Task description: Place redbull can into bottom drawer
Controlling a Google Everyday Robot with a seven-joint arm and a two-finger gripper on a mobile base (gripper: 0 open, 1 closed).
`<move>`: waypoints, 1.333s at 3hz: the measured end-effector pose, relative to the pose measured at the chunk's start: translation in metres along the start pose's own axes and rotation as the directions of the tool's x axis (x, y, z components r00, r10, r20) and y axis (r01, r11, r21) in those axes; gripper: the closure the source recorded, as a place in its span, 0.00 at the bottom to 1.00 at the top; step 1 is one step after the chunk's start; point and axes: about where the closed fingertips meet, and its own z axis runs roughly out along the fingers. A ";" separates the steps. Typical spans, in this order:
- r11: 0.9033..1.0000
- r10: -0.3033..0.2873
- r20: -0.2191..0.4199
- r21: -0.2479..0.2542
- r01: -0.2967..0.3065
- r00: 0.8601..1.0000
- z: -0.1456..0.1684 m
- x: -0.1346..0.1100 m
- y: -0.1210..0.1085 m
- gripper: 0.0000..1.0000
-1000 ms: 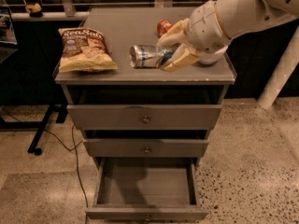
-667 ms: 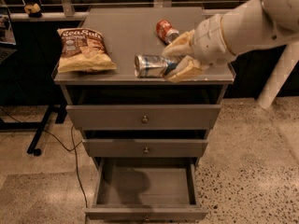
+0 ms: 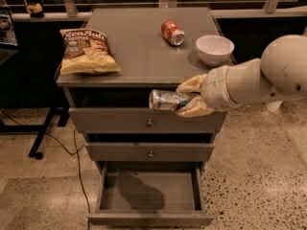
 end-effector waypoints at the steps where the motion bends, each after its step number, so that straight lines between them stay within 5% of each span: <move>1: 0.998 0.059 -0.026 -0.025 -0.059 0.998 0.026 0.033 0.024 1.00; 3: 0.981 0.151 -0.091 -0.111 -0.160 0.984 0.071 0.089 0.066 1.00; 4: 0.981 0.151 -0.091 -0.111 -0.160 0.984 0.071 0.089 0.066 1.00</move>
Offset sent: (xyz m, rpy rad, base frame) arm -0.0081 -0.0236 -0.1436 -0.0036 0.2122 -0.1002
